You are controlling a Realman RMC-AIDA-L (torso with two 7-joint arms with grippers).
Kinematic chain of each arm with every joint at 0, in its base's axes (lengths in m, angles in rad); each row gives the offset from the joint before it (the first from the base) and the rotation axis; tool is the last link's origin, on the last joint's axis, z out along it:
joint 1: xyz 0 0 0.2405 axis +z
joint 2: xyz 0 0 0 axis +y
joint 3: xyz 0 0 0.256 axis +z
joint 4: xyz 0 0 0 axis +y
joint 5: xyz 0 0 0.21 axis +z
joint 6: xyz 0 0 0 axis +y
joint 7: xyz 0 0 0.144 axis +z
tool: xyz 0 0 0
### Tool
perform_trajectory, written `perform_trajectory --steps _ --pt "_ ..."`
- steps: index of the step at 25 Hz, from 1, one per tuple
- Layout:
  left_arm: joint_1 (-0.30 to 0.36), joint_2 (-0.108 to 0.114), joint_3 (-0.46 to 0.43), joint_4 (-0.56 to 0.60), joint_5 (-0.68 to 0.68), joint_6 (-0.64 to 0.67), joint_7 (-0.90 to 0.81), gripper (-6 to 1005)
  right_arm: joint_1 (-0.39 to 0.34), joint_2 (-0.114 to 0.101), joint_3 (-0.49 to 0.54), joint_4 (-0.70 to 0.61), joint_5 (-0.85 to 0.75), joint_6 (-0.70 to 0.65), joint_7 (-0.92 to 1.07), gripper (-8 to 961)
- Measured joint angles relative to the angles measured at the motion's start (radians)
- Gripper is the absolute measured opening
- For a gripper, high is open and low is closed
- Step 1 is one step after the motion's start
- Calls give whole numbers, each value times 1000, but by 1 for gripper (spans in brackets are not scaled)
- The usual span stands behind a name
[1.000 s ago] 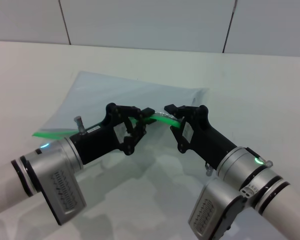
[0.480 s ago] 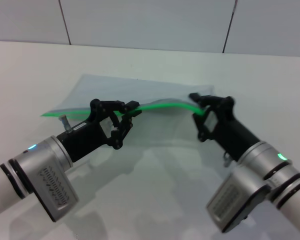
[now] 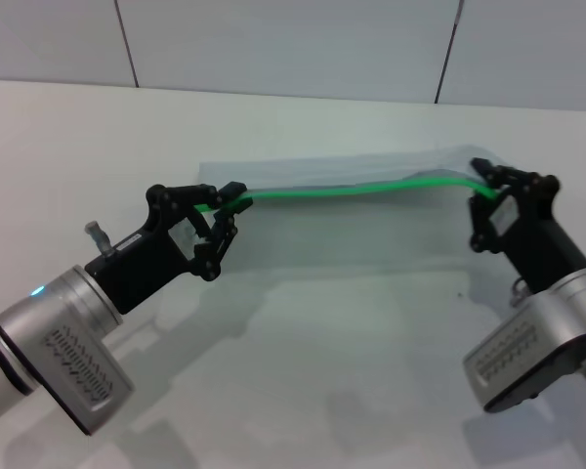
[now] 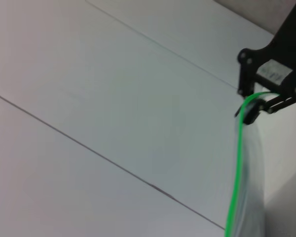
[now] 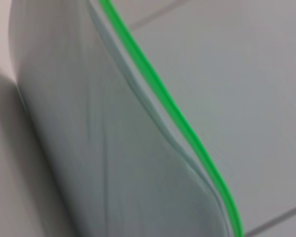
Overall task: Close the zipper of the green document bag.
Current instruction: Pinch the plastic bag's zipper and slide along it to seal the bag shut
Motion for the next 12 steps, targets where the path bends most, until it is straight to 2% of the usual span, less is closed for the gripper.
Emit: perform_trajectory --steps 12 --pt "5 0 0 -2 -33 43 -20 100 -30 3 3 54 102 -138 61 50"
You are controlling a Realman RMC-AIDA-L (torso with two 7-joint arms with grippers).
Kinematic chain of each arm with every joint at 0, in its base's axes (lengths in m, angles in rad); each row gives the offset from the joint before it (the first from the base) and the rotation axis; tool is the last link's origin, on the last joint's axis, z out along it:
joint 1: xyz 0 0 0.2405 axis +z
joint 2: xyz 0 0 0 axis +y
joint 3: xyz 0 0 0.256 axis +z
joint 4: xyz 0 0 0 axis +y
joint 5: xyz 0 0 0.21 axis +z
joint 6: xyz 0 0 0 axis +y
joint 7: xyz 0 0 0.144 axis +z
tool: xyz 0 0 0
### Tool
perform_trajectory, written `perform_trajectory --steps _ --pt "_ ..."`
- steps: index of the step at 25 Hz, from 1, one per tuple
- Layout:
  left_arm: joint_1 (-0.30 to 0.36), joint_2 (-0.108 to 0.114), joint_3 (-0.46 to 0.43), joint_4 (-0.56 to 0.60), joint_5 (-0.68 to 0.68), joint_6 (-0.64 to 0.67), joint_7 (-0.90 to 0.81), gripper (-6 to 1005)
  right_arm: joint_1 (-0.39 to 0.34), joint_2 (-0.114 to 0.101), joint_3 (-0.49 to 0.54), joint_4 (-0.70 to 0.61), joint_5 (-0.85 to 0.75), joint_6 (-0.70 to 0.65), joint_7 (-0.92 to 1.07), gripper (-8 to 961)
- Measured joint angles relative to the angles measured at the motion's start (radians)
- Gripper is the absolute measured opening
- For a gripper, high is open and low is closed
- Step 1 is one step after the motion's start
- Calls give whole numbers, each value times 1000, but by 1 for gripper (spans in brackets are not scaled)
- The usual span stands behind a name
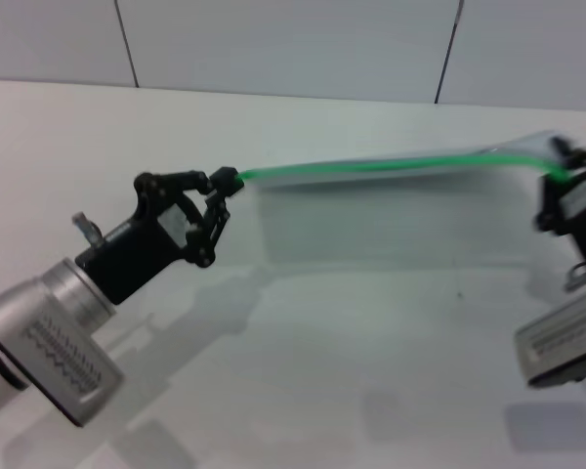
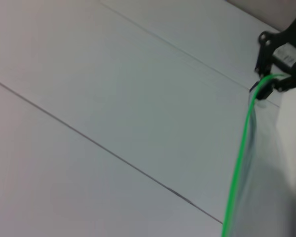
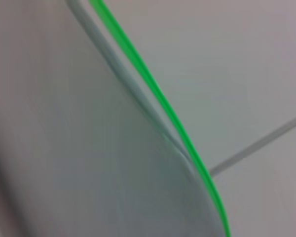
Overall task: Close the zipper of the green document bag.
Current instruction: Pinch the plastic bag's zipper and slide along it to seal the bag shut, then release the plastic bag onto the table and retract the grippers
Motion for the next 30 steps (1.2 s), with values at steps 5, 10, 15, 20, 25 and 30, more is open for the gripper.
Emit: perform_trajectory --steps 5,10,15,20,25,30 --pt "-21 -2 -1 -2 -23 26 -82 102 6 3 0 -12 154 -89 -6 49" --pt "-26 0 0 -2 -24 37 -136 139 6 4 -21 -27 181 -122 0 132" --pt "-26 0 -1 -2 -33 41 -159 298 6 5 -41 -61 177 -158 8 330" --pt "-18 1 -3 -2 -108 89 -252 385 0 3 -60 -86 157 -262 144 469" --pt "-4 7 -11 5 -151 137 -376 390 -3 -3 -60 -67 71 -315 390 586" --pt "1 10 -26 9 -162 167 -498 395 10 -4 -56 -50 34 -321 595 823"
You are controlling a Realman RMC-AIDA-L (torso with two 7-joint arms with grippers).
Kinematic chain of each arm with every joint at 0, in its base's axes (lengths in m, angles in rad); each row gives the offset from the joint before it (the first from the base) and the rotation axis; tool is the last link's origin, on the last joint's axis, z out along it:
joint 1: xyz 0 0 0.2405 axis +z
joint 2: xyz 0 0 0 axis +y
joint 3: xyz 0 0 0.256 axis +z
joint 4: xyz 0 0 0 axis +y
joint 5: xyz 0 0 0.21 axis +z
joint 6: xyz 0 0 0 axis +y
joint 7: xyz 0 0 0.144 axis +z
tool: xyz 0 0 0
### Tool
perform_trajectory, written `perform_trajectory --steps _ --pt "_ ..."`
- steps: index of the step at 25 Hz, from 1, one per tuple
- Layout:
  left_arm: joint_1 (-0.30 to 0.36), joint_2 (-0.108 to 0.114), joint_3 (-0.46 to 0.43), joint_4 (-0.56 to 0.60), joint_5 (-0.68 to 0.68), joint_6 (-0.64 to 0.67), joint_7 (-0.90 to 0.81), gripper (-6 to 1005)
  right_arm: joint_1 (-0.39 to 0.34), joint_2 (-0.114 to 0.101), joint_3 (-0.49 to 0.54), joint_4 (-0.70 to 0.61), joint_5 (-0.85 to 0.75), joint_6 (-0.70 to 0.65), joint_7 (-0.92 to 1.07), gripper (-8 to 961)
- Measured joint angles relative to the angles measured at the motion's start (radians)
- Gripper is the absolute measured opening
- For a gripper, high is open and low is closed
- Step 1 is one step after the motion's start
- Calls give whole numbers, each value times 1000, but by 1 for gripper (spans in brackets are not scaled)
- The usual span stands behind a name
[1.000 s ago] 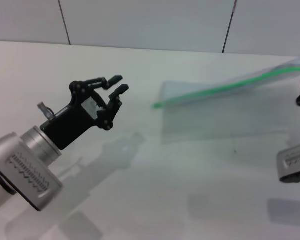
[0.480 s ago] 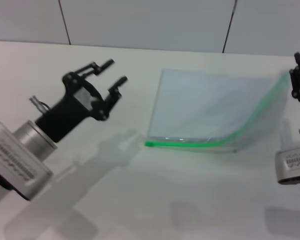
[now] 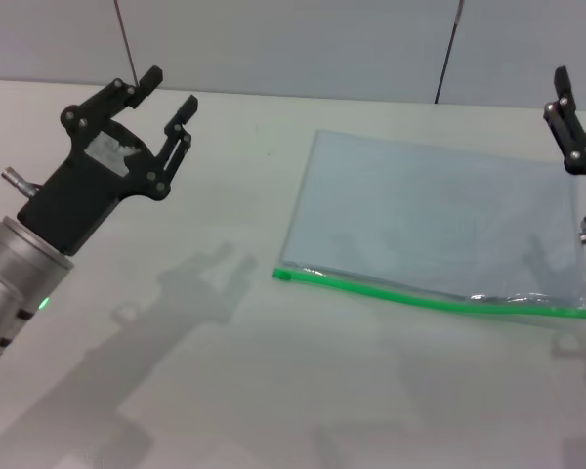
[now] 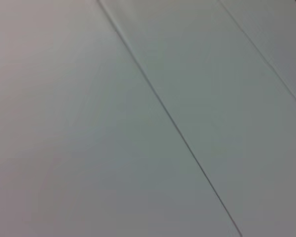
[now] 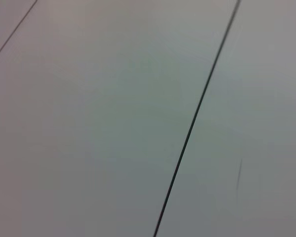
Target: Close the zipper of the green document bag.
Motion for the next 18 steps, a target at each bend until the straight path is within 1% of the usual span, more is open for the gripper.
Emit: perform_trajectory --steps 4,8,14,18 --pt "-3 4 -1 9 -29 2 -119 399 13 -1 -3 19 -5 -12 108 831" --pt "2 7 -2 20 -95 2 -235 403 18 -1 -4 27 -31 -30 195 835" --pt "7 10 -1 28 -115 2 -336 639 22 -1 -5 57 -71 -62 304 833" --pt "7 10 -1 29 -126 2 -371 709 22 -1 -5 79 -84 -66 389 831"
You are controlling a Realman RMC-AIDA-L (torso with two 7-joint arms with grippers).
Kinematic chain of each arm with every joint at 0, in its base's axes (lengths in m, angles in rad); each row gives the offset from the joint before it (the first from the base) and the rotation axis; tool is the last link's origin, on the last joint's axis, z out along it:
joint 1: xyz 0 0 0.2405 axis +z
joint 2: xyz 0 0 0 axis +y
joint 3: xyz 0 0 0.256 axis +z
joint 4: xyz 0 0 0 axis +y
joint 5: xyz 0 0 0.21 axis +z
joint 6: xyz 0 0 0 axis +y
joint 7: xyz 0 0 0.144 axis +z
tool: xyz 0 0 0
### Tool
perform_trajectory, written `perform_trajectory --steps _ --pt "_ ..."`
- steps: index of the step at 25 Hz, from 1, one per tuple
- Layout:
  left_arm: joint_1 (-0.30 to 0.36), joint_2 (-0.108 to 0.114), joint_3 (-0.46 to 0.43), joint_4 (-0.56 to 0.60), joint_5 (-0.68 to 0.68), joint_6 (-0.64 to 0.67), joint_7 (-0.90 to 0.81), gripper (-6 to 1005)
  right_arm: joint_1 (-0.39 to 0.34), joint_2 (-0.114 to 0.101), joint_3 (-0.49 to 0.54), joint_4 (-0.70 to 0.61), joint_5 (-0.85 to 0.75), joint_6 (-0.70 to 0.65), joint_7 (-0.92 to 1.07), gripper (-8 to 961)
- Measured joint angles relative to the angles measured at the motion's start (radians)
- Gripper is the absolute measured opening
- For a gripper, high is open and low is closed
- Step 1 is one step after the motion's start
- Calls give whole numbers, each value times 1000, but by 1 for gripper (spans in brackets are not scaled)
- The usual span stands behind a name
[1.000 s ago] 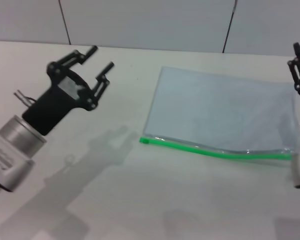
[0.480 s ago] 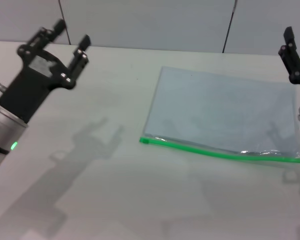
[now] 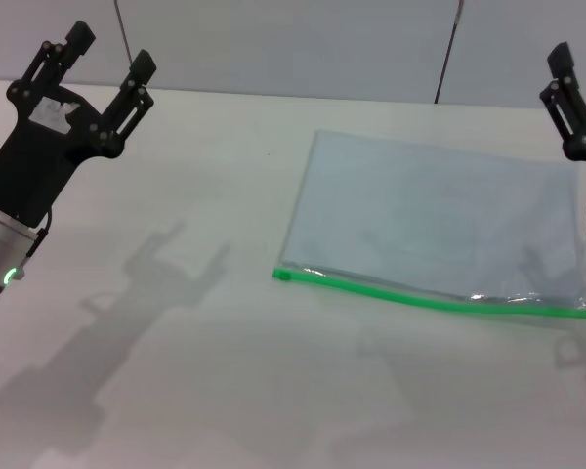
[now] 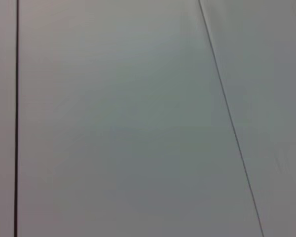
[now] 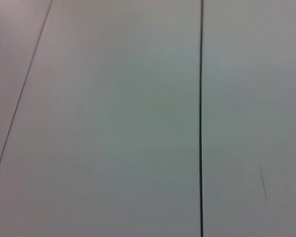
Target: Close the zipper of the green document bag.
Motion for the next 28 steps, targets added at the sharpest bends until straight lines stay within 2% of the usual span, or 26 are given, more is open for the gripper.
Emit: perform_trajectory --steps 7,28 --pt "4 -2 0 0 -1 5 -6 727 4 -2 0 38 -1 -1 169 830" --pt "7 -6 0 0 -1 5 -7 727 4 -2 0 38 -64 -27 168 829"
